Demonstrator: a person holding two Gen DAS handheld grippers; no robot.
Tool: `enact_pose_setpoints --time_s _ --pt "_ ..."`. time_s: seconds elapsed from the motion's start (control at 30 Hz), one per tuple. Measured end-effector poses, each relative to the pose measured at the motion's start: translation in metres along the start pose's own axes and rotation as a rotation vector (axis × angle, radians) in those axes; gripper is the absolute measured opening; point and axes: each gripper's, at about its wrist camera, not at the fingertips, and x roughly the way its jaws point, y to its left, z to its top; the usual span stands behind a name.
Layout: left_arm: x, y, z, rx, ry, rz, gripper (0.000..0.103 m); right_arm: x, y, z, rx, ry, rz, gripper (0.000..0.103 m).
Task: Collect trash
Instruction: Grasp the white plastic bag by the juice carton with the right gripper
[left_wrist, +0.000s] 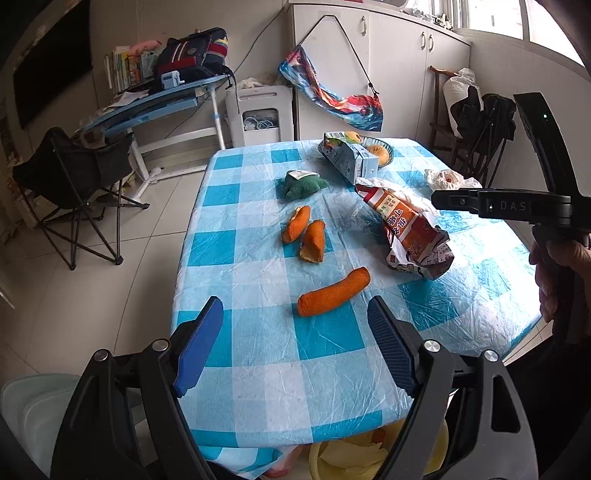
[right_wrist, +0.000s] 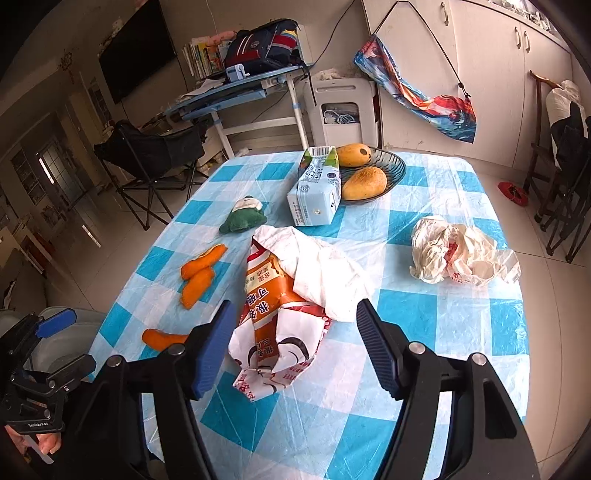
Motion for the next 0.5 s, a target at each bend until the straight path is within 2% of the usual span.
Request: enact_pose_setpoints --time_s 0.13,0.27,0.37,0.5 --pt "0.030 -0.017 0.005 0.062 0.052 0.010 0.077 0.019 -0.013 0.008 0.038 0.028 0.025 0.064" --pt "0.032 -0.032 0.002 0.100 0.049 0.017 0.077 0.043 -0.015 0.015 -0.003 0.080 0.026 0.063" --pt "0.025 -0.038 -0.002 0.112 0.031 0.014 0.077 0.062 -0.020 0.014 0.025 0.131 0.075 0.050" --pt "0.020 -0.028 -0.005 0.070 0.036 0.023 0.077 0.061 -0.018 0.018 0.038 0.113 0.108 0.042"
